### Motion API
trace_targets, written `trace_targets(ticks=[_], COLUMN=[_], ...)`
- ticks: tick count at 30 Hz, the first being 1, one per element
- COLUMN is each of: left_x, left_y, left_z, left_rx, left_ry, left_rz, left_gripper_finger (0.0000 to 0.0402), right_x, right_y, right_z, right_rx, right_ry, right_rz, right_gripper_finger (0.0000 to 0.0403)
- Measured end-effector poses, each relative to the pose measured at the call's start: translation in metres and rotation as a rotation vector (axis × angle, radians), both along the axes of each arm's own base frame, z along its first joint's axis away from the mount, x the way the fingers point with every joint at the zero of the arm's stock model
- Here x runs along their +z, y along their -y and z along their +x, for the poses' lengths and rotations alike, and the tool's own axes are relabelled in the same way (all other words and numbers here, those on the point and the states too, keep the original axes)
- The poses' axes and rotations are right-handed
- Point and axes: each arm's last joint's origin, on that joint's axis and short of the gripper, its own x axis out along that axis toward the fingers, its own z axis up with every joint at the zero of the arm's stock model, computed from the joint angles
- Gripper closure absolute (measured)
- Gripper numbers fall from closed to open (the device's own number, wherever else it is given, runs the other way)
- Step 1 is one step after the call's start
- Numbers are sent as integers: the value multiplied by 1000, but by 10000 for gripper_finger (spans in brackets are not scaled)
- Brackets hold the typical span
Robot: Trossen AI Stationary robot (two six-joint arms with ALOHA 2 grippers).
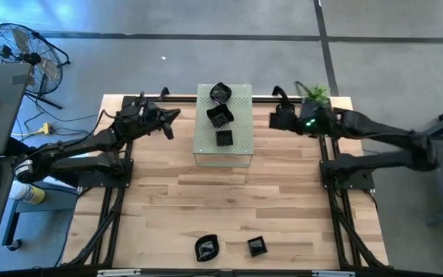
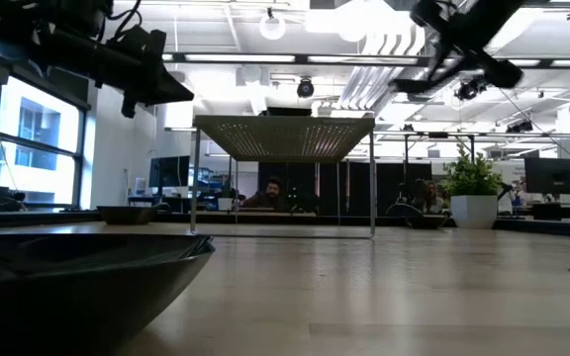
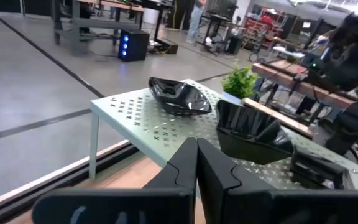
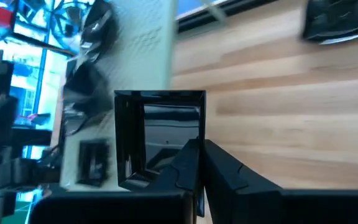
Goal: Pick & Place Mini shaped plates
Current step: Stack the top black square plate on top of the black square plate on the shelf
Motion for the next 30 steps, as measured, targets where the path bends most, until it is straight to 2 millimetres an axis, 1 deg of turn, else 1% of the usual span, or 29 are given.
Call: trace_targets(ticks=[5, 8, 13, 16, 19, 22, 26, 30], left_x=[0, 0, 0, -2, -4, -4, -5, -6], left_y=[0, 0, 0, 0, 0, 0, 0, 0], left_z=[0, 0, 0, 0, 0, 0, 0, 0], left_rx=[-1, -1, -2, -2, -2, -2, -3, -7], left_ry=[9, 9, -5, -18, -33, -38, -44, -51], left_rz=[-4, -5, 1, -7, -15, -18, -22, -26], left_gripper_finger=[401, 401, 402, 401, 402, 402, 402, 402], right_x=[6, 6, 1, -5, -8, -13, -19, -19], right_y=[-16, -21, -20, -16, -14, -13, -13, -13], right_z=[55, 89, 136, 158, 175, 185, 191, 192], right_rx=[41, 51, 84, 110, 127, 143, 174, 172], right_ry=[-31, -47, -67, -73, -79, -92, -111, -113], right_rz=[25, 42, 80, 96, 103, 108, 125, 122], right_gripper_finger=[393, 393, 393, 393, 393, 393, 392, 375])
